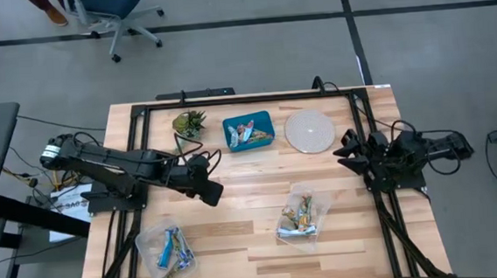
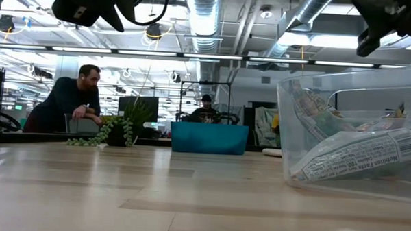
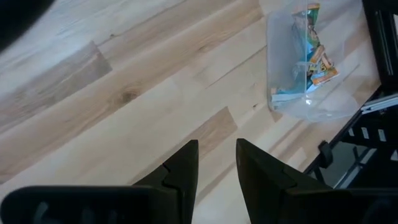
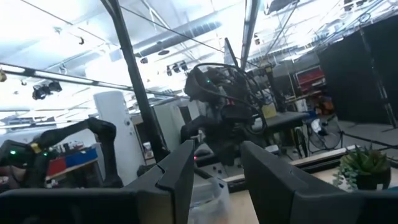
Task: Pick and place Granola Bars by type
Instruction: Return to Home Position
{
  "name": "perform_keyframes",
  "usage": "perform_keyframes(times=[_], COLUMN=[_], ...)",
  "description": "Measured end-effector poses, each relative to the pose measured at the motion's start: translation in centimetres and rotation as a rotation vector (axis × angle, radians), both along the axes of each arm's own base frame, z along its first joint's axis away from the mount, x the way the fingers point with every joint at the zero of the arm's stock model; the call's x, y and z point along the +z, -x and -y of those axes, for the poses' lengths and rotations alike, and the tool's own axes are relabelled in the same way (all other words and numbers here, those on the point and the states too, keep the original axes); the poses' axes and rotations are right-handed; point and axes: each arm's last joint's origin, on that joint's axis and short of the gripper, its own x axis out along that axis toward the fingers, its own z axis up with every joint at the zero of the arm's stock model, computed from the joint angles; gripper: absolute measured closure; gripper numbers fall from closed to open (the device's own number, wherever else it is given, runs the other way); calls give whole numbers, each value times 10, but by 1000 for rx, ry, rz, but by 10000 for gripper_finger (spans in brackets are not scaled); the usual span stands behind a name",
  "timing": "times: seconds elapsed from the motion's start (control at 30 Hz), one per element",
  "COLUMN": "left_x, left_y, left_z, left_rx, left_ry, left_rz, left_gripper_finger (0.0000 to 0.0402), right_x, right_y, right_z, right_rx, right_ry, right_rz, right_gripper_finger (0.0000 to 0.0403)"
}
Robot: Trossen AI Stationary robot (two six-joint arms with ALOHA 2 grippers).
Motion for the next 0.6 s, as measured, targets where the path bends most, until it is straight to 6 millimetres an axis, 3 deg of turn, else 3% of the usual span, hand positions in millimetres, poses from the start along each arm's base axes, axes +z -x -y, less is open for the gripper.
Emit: perform_keyframes(times=[0.4, 0.6], left_x=[2, 3], left_y=[-2, -4], left_z=[1, 1], left_rx=[3, 3], left_ry=[20, 23], left_rz=[28, 45], left_gripper_finger=[303, 303], right_x=[-2, -17], right_y=[-1, -5], right_z=[3, 2], right_rx=[-45, -46], right_ry=[51, 32], right_rz=[-17, -1], right_gripper_finger=[276, 276])
